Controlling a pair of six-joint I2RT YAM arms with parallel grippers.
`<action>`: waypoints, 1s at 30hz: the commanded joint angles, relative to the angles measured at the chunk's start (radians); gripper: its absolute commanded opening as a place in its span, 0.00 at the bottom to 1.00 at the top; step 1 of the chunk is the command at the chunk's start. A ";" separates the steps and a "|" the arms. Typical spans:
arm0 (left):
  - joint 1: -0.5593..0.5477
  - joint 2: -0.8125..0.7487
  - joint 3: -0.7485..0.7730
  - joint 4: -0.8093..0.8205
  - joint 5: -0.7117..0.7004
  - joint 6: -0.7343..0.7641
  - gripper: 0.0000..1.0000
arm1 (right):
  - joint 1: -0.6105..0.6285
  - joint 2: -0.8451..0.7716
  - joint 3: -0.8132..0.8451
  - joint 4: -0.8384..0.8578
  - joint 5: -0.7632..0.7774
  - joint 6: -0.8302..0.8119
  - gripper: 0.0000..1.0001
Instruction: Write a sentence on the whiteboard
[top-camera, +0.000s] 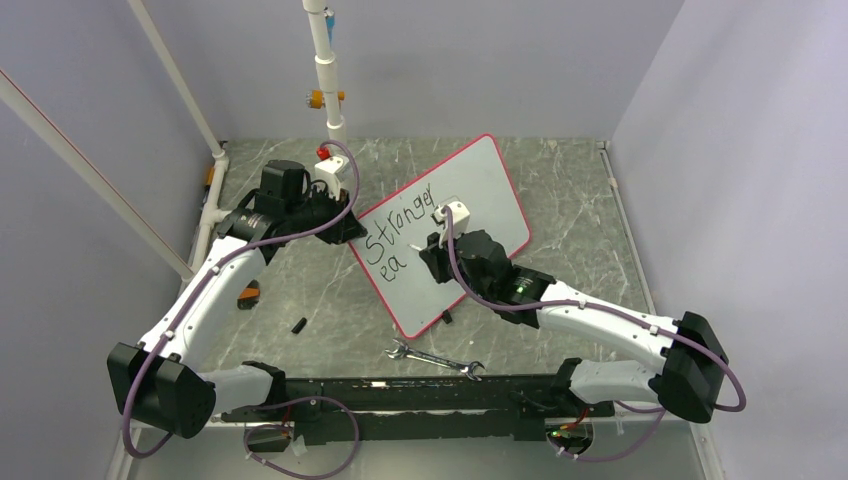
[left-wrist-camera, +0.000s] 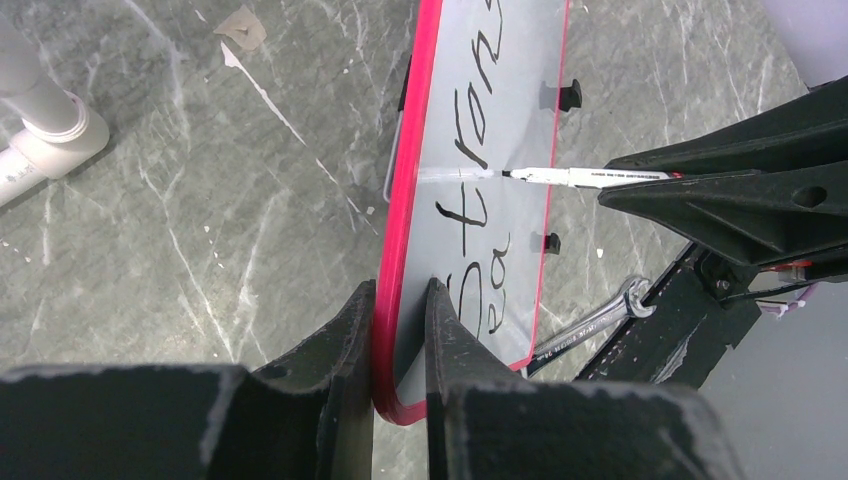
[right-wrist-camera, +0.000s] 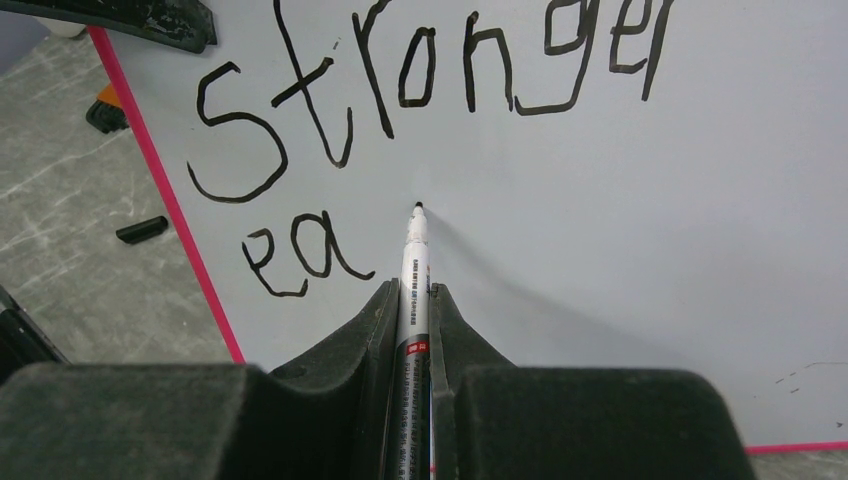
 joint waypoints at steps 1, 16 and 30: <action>0.015 -0.023 0.004 0.025 -0.194 0.108 0.00 | -0.006 0.016 0.013 0.061 -0.023 0.005 0.00; 0.014 -0.025 0.004 0.027 -0.196 0.109 0.00 | -0.006 0.021 -0.017 0.065 -0.117 0.029 0.00; 0.015 -0.027 0.004 0.027 -0.198 0.108 0.00 | -0.006 -0.034 -0.088 0.030 -0.141 0.046 0.00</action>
